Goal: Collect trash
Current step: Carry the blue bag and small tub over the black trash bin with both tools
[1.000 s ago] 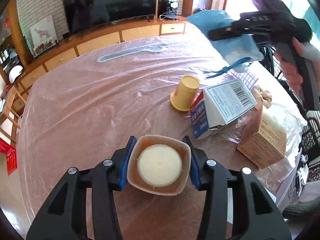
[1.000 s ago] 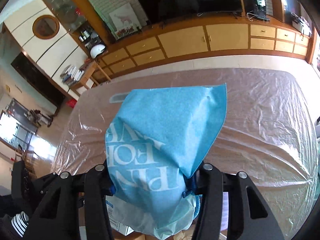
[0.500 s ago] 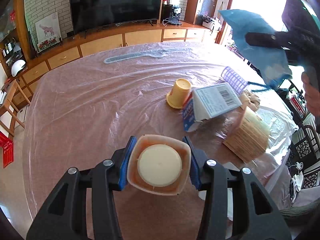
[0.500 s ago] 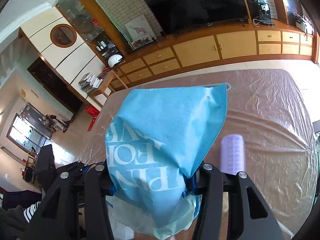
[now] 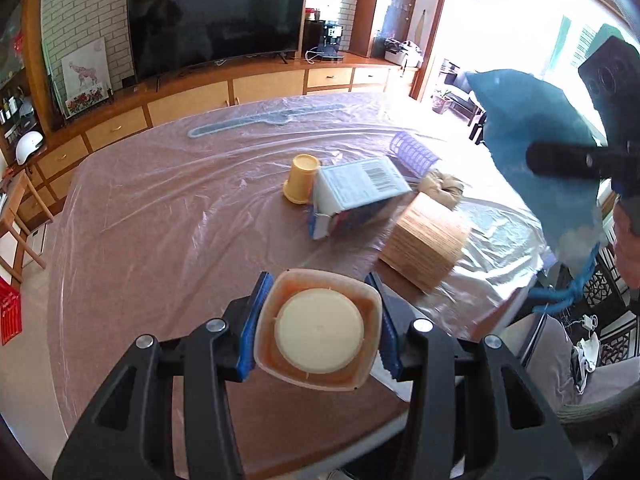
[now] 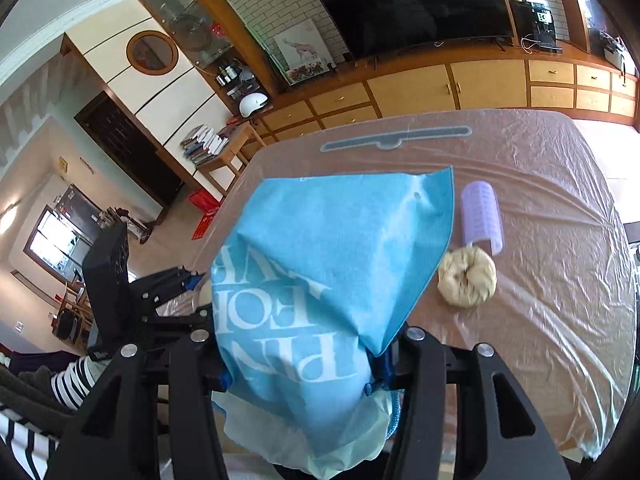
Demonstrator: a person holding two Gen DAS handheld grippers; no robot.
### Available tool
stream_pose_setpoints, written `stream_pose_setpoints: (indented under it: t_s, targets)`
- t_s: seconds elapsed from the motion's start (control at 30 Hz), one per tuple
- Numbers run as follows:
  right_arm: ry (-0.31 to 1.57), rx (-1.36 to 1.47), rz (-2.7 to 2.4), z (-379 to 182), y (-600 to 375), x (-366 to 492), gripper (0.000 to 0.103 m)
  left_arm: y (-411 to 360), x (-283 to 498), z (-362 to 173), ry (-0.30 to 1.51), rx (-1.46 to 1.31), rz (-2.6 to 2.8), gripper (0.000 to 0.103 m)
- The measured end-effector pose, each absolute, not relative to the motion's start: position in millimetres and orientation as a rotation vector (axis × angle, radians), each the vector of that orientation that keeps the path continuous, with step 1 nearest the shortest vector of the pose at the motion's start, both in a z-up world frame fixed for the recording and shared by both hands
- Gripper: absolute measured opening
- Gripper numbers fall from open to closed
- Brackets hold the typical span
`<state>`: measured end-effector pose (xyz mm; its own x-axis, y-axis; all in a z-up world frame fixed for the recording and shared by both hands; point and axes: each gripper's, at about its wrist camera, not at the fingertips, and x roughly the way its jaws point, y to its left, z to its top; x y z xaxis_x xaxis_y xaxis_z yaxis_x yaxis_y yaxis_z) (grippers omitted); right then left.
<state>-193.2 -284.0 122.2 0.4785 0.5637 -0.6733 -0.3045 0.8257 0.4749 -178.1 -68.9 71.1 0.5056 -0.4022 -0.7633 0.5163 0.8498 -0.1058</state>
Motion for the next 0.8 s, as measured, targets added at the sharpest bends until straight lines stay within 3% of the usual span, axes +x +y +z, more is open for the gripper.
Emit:
stream_pose_setpoints:
  t_s: [0.8]
  targets:
    - [1.053,0.265,0.553,79,-279,-273,0.049,-84,-243,72,0.918,0.135,-0.649,0.048]
